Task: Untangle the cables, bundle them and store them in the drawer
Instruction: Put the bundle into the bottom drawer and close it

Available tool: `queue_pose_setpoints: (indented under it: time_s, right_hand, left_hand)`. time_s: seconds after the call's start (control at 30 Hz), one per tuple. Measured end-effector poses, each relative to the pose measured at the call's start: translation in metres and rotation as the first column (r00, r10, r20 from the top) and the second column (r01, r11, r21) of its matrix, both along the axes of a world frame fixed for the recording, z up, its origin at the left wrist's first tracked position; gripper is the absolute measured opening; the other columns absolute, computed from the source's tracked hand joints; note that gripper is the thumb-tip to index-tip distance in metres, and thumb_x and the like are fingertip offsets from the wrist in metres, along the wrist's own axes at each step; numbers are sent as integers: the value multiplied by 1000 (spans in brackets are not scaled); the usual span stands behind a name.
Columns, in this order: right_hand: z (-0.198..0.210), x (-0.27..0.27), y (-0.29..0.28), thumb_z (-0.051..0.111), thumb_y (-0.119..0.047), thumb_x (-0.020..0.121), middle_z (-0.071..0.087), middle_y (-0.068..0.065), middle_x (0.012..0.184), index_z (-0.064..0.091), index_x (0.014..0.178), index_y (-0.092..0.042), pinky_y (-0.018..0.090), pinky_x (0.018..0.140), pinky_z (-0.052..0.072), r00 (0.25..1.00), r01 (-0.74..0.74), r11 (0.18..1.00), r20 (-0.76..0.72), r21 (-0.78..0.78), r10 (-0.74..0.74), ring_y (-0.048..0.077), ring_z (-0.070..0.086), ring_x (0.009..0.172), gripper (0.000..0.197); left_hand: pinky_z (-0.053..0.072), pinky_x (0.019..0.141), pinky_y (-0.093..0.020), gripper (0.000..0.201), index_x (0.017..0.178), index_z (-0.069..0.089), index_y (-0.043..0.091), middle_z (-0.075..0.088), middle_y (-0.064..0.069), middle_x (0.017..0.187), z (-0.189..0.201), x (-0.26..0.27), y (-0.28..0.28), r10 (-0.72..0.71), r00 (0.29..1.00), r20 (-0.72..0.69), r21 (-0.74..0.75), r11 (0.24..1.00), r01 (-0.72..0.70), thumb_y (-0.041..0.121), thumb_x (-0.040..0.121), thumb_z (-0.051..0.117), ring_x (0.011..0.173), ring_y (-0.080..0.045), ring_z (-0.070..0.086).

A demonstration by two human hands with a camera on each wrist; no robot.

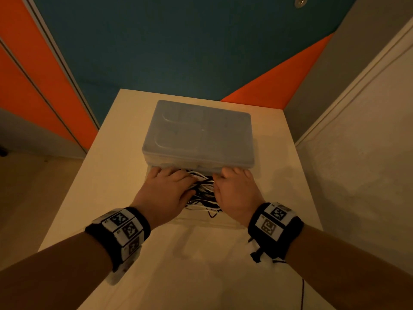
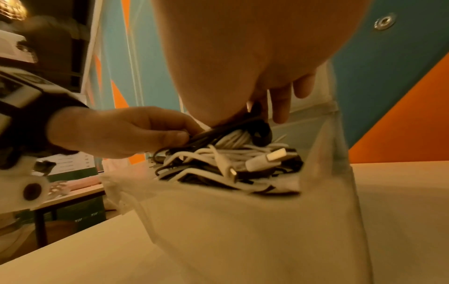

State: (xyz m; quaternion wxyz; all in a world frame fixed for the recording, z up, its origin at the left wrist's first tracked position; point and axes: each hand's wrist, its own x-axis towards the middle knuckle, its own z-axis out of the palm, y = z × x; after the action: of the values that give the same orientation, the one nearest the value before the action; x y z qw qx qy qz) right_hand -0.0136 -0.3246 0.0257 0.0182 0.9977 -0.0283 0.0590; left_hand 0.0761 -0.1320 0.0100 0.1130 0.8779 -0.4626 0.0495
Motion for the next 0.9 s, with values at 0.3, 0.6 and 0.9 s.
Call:
queue_pose_setpoints:
  time_s: [0.3, 0.6, 0.9]
  right_hand:
    - [9, -7, -4, 45, -44, 90, 63, -2, 115, 65, 116, -18, 37, 87, 46, 978, -194, 975, -58, 112, 202, 22, 59, 105, 42]
    - [-1, -15, -12, 40, -90, 67, 1, 4, 163, -9, 153, -13, 36, 121, -4, 900, -168, 979, -386, 118, 201, 16, 4, 150, 125]
    - [-3, -11, -6, 53, -75, 58, 25, 5, 157, 22, 151, -10, 51, 113, 19, 939, -146, 987, -322, -60, 119, 33, 19, 139, 118]
  left_hand:
    - [44, 85, -45, 43, 118, 67, 31, 63, 9, 115, 2, 0, -5, 54, 999, -9, 38, 998, -54, 47, 92, 36, 103, -27, 56]
    - [51, 88, -43, 45, 130, 61, 26, 68, 4, 113, 3, 2, -6, -34, 999, -21, 49, 998, 35, 39, 95, 36, 106, -26, 64]
    - [26, 108, -54, 99, 144, 47, 21, 46, 5, 147, 20, -7, -6, -36, 999, -18, 254, 966, 40, 90, 75, 24, 134, -31, 38]
